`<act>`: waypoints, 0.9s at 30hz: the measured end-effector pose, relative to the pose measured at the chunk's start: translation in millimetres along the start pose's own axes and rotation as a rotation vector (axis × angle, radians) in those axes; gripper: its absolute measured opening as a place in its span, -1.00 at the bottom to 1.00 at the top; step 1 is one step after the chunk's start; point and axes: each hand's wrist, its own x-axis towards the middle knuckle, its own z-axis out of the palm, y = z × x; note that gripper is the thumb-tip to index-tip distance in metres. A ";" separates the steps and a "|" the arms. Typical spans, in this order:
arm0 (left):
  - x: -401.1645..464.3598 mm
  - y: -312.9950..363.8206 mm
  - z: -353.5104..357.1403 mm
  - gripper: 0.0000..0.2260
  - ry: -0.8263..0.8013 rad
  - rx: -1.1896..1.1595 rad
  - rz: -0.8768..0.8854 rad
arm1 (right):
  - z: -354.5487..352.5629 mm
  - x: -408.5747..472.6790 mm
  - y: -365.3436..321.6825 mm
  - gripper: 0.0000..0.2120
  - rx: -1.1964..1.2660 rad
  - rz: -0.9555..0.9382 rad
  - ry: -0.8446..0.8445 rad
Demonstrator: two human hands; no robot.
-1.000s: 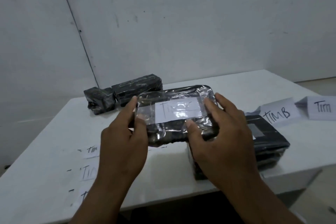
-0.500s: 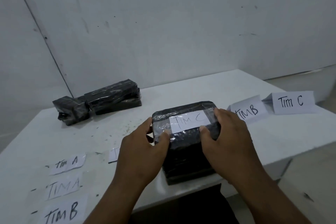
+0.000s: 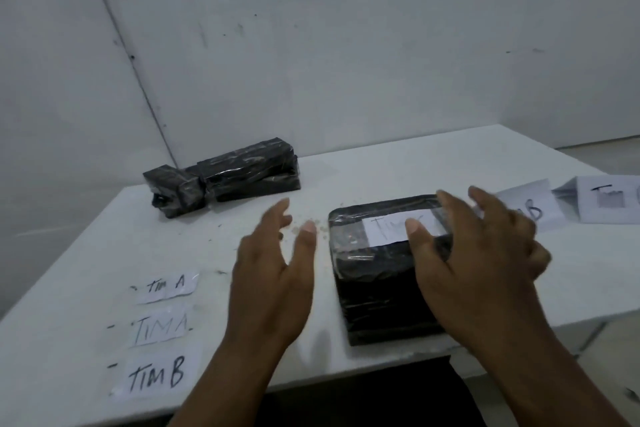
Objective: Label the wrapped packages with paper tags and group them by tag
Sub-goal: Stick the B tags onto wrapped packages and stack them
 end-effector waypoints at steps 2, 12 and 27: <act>7.0 -15.5 -19.8 -0.60 0.108 -0.023 -0.024 | 1.2 -4.2 -13.5 -0.46 0.100 -0.091 0.083; 19.8 -111.6 -119.2 -0.78 0.293 0.187 -0.200 | 49.6 -17.8 -92.0 -0.68 0.397 -0.498 0.022; -26.4 -191.3 -167.4 -0.89 0.070 0.288 -0.430 | 163.9 -74.1 -134.5 -0.46 0.135 -0.415 -0.771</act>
